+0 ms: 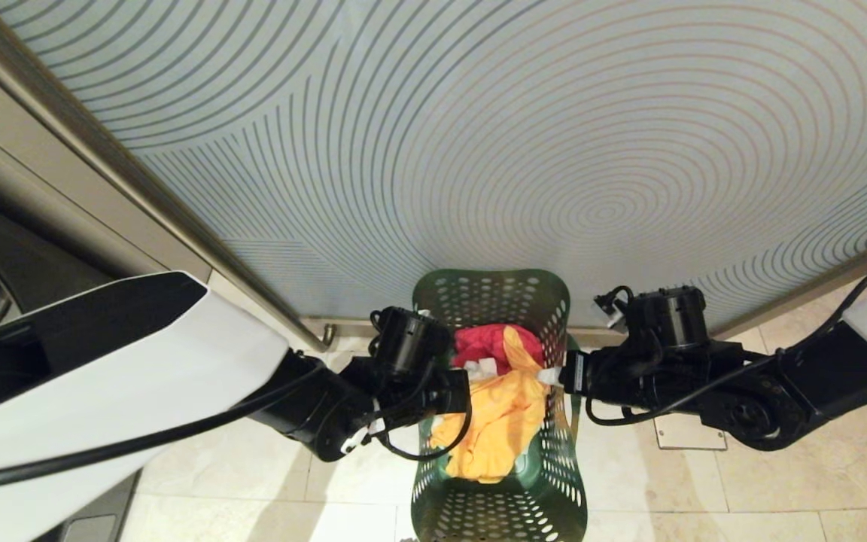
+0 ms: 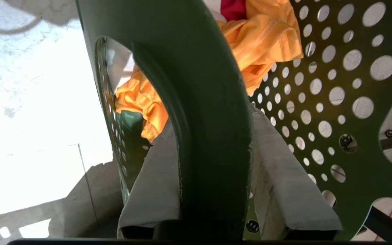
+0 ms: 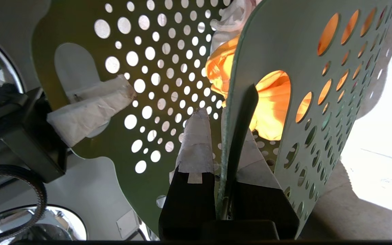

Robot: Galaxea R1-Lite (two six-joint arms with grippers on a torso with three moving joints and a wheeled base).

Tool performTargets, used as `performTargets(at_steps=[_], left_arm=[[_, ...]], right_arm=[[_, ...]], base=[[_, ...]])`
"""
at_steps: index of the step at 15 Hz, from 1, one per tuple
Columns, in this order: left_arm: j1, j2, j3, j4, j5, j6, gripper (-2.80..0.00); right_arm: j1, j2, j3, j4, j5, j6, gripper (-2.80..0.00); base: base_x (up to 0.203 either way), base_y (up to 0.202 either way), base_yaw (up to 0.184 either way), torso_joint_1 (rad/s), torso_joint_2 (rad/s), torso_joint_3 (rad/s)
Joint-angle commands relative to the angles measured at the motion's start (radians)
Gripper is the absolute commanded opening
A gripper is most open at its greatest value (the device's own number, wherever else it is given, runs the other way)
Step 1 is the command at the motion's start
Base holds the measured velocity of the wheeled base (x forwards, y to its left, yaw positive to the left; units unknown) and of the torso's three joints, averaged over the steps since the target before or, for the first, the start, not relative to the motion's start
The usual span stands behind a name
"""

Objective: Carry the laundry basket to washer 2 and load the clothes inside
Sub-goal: Pick up the clothes basket and put it beside the washing machine

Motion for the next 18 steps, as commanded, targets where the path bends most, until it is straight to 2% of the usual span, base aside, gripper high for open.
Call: performTargets(at_steps=[1,7,18], left_arm=[[-0.007,-0.025,0.011,-0.004,0.000,-0.004,-2.80],[-0.032,-0.050,0.040,-0.005,0.000,-0.004,-2.80],[-0.064,-0.136,0.072,0.000,-0.004,-0.002,-2.80]], right_arm=[[0.008,-0.029,0.007,-0.004,0.003,0.003,-2.80],[0.028,-0.050,0.012,-0.004,0.001,0.003,-2.80],[0.066,-0.108,0.034,0.000,0.001,0.003,-2.80]], base=[[0.000,0.000,0.000,0.000,0.00,0.000],[0.000,0.000,0.000,0.000,0.00,0.027],[0.000,0.000,0.000,0.002,0.00,0.194]])
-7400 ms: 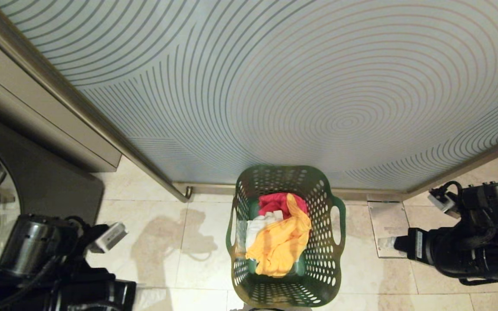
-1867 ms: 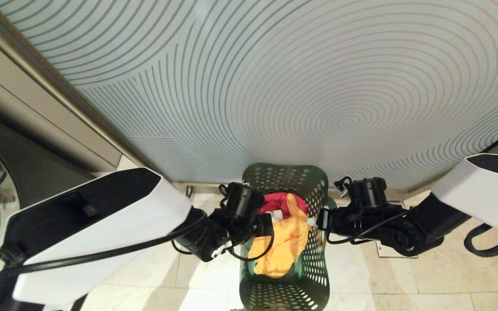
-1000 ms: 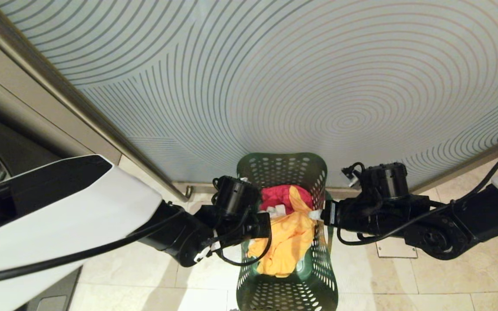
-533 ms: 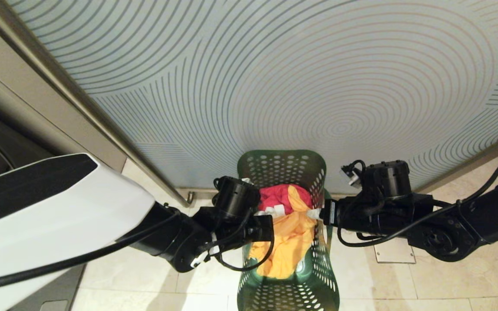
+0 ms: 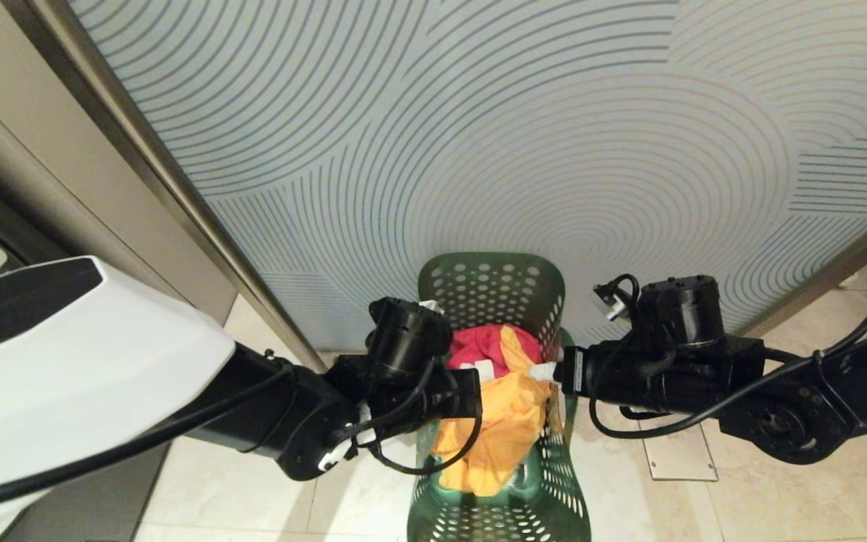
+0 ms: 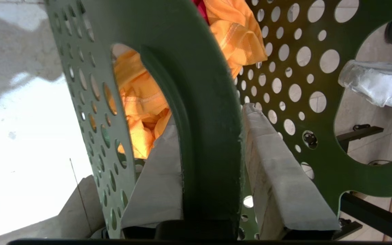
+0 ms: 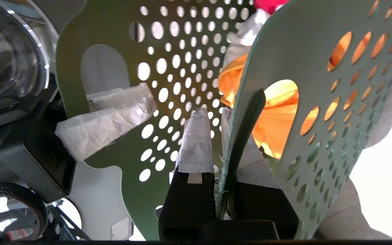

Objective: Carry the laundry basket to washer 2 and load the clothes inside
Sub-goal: Pick up the clothes basket and put it beside the washing machine

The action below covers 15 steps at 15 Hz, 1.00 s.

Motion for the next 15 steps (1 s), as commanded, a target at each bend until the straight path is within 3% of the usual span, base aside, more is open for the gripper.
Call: performTargets(at_steps=[1,15], left_arm=[[-0.006,-0.011,0.003,-0.004,0.001,-0.002,-2.80],[-0.041,-0.028,0.026,-0.003,0.001,-0.002,-2.80]], right_arm=[[0.005,-0.010,0.002,-0.004,0.002,0.002,-2.80],[0.014,-0.011,0.002,-0.004,0.003,0.010,-2.80]], base=[[0.000,0.000,0.000,0.000,0.00,0.206],[0.000,0.000,0.000,0.001,0.00,0.202]])
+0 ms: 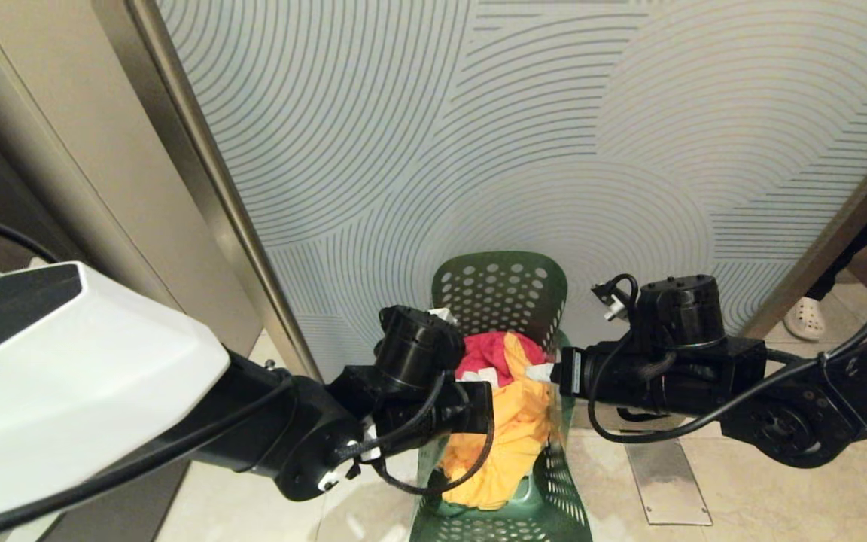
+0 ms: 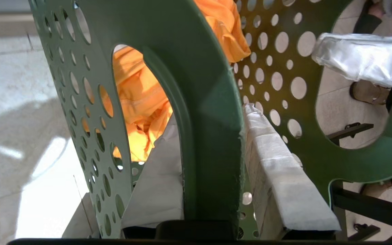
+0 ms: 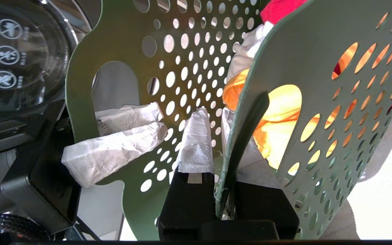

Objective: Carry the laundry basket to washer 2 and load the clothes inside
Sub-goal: Pick up the clothes basket and put it beside the washing machine

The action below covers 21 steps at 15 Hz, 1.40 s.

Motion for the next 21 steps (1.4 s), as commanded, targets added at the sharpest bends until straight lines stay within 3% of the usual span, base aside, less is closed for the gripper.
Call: performTargets(at_steps=[1,15,17,19,21], left_arm=[[-0.003,-0.006,0.004,-0.004,0.001,-0.003,-2.80],[-0.015,-0.009,0.018,-0.007,0.001,-0.004,-2.80],[-0.015,-0.017,0.029,-0.010,-0.025,-0.005,-2.80],[-0.015,-0.039,0.063,-0.012,-0.096,-0.005,-2.80],[-0.015,-0.041,0.067,-0.012,-0.106,-0.004,-2.80]], right_arm=[[0.000,-0.001,0.000,-0.005,0.003,0.002,-2.80],[0.014,0.002,0.002,-0.003,0.003,0.005,-2.80],[0.014,0.005,-0.001,-0.006,0.005,0.035,-2.80],[0.014,0.005,-0.011,-0.014,0.007,0.086,-2.80],[0.016,0.007,-0.011,-0.014,0.010,0.082,-2.80]], base=[[0.000,0.000,0.000,0.000,0.00,0.198],[0.000,0.000,0.000,0.003,0.00,0.197],[0.000,0.000,0.000,0.001,0.00,0.066],[0.000,0.000,0.000,0.001,0.00,0.013],[0.000,0.000,0.000,0.000,0.00,0.000]])
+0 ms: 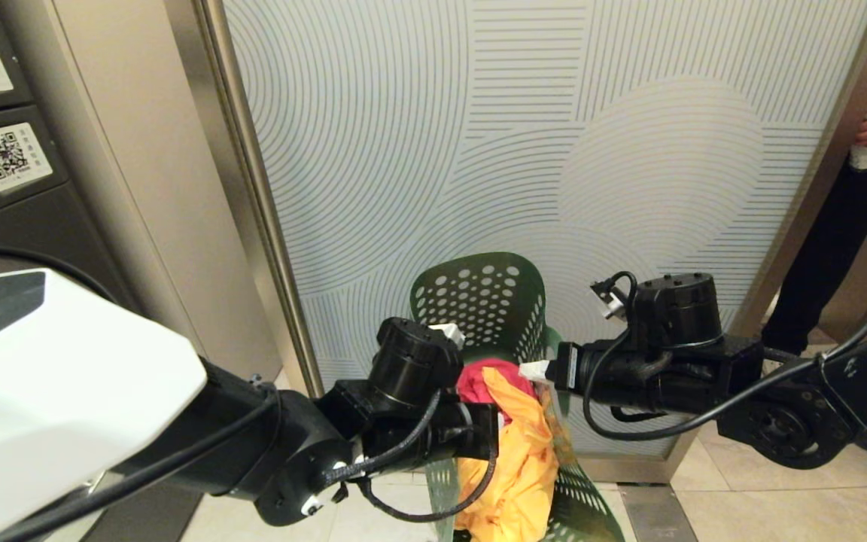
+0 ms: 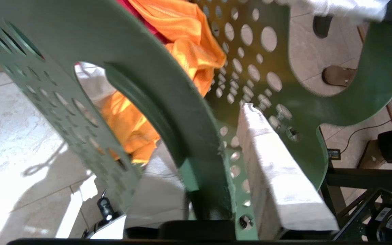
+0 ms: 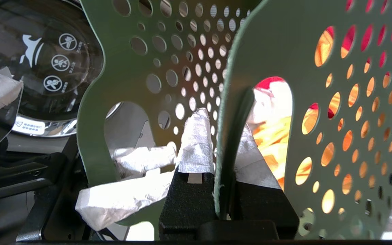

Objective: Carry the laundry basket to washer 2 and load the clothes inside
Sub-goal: Pick up the clothes basket and put it beside the washing machine

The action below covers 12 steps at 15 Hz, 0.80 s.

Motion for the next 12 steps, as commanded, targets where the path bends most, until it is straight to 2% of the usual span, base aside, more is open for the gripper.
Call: performTargets(at_steps=[1,5,12], left_arm=[[0.001,-0.006,0.003,-0.005,-0.001,-0.003,-2.80],[0.001,-0.030,0.038,-0.002,-0.001,0.023,-2.80],[0.001,-0.058,0.072,-0.005,-0.001,0.025,-2.80]], right_arm=[[0.005,0.003,-0.001,-0.004,0.003,0.006,-2.80],[0.029,0.008,0.011,-0.006,0.000,-0.005,-2.80],[0.049,0.007,0.034,-0.016,-0.002,-0.001,-2.80]], base=[[0.000,0.000,0.000,0.000,0.00,0.000],[0.000,0.000,0.000,0.000,0.00,0.000],[0.000,0.000,0.000,0.000,0.00,0.000]])
